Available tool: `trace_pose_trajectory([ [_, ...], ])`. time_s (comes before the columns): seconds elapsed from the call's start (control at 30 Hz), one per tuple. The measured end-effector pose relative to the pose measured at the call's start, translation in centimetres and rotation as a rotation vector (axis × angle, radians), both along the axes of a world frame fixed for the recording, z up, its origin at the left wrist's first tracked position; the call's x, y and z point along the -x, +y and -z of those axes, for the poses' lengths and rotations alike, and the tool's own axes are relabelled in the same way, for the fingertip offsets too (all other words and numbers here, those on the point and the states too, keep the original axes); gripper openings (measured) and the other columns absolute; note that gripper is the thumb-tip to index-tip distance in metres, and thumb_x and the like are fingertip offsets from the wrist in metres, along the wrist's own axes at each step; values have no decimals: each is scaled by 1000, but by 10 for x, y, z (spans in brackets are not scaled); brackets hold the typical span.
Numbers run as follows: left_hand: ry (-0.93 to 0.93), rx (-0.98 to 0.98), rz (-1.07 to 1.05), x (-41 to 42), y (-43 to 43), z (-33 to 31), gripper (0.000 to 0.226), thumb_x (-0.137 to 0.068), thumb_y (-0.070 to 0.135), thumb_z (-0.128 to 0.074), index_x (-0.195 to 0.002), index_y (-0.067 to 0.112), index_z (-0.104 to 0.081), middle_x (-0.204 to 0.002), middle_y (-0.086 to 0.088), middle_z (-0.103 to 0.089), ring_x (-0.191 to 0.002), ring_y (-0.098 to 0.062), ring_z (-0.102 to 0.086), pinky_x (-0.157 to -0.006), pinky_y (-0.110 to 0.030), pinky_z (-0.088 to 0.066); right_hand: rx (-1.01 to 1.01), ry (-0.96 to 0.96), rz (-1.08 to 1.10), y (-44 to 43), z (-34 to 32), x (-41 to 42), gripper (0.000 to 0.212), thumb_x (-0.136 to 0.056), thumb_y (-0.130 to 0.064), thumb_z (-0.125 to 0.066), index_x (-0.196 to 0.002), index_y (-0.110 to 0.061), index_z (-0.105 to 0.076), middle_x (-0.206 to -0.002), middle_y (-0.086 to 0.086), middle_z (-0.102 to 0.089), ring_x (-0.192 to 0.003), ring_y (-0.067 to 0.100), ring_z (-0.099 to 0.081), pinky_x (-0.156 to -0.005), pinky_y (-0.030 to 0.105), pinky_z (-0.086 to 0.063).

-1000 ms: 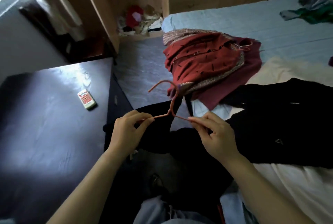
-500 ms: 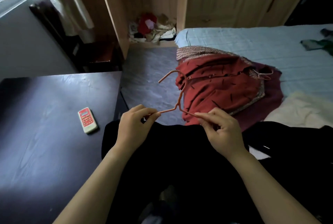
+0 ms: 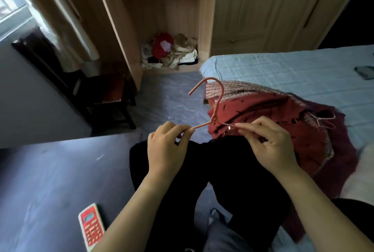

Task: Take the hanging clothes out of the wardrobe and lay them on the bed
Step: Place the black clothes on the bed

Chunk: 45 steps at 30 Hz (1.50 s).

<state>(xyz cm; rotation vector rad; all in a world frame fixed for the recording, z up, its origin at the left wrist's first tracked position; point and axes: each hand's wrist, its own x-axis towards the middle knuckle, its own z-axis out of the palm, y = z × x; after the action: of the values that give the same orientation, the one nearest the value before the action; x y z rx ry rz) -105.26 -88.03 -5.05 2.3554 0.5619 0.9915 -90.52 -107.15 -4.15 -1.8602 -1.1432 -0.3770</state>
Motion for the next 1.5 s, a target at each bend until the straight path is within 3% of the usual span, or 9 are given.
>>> trace_pose_trajectory([
  [0.27,-15,-47,-50,-156,146,-6,31,-86,45,-52,-84,21,-71,-75,7,-62,-67,-17,-59,-61,-47,-49,-74,53,-28,150,7,-161,13,-83,-20,-69,-94,-20,-75,-72,-5,-59,-64,6,-55,-59,20,-44],
  [0.47,41,11,-68,-257,255,-5,13,-85,44,-53,-91,35,-59,-77,15,-60,-70,-10,-58,-67,-47,-49,-44,111,-95,261,13,-267,13,-86,-26,-64,-91,-21,-75,-75,-1,-64,-68,14,-63,-57,31,-49],
  [0.6,33,29,-72,-315,315,3,13,-85,44,-54,-90,34,-60,-76,16,-59,-68,-9,-56,-65,-46,-49,-18,113,-71,322,19,-320,16,-86,-29,-61,-89,-22,-75,-74,-11,-60,-66,4,-57,-57,22,-46],
  [0.8,-50,0,-72,-419,451,-7,14,-86,43,-54,-86,33,-62,-78,14,-61,-72,-11,-58,-66,-48,-49,-26,67,-32,458,5,-418,10,-84,-24,-65,-90,-22,-74,-79,-9,-63,-72,3,-58,-61,16,-45],
  [0.93,-137,-9,-47,-493,556,-38,12,-86,43,-53,-92,35,-59,-80,14,-60,-76,-10,-58,-70,-51,-48,-61,-7,-69,559,-29,-492,16,-87,-28,-62,-97,-22,-73,-85,-10,-63,-77,7,-60,-64,23,-47],
  [1.13,-275,-135,21,-611,700,-111,11,-85,39,-57,-93,34,-61,-78,19,-58,-75,-4,-56,-67,-46,-48,-66,-233,-38,679,-95,-610,30,-83,-36,-63,-110,-25,-69,-94,-8,-58,-85,10,-57,-77,20,-44],
  [1.3,-328,-250,33,-721,808,-168,15,-86,44,-53,-91,34,-63,-83,14,-62,-81,-11,-60,-69,-50,-47,-45,-304,44,778,-123,-719,42,-87,-48,-52,-128,-39,-53,-97,-11,-53,-83,7,-56,-67,20,-45],
  [1.5,-458,-299,-40,-848,938,-232,19,-84,49,-51,-97,38,-59,-77,15,-60,-78,-9,-60,-74,-52,-48,-184,-430,1,928,-181,-862,45,-85,-39,-57,-129,-29,-53,-93,-6,-58,-81,5,-55,-72,10,-41],
])
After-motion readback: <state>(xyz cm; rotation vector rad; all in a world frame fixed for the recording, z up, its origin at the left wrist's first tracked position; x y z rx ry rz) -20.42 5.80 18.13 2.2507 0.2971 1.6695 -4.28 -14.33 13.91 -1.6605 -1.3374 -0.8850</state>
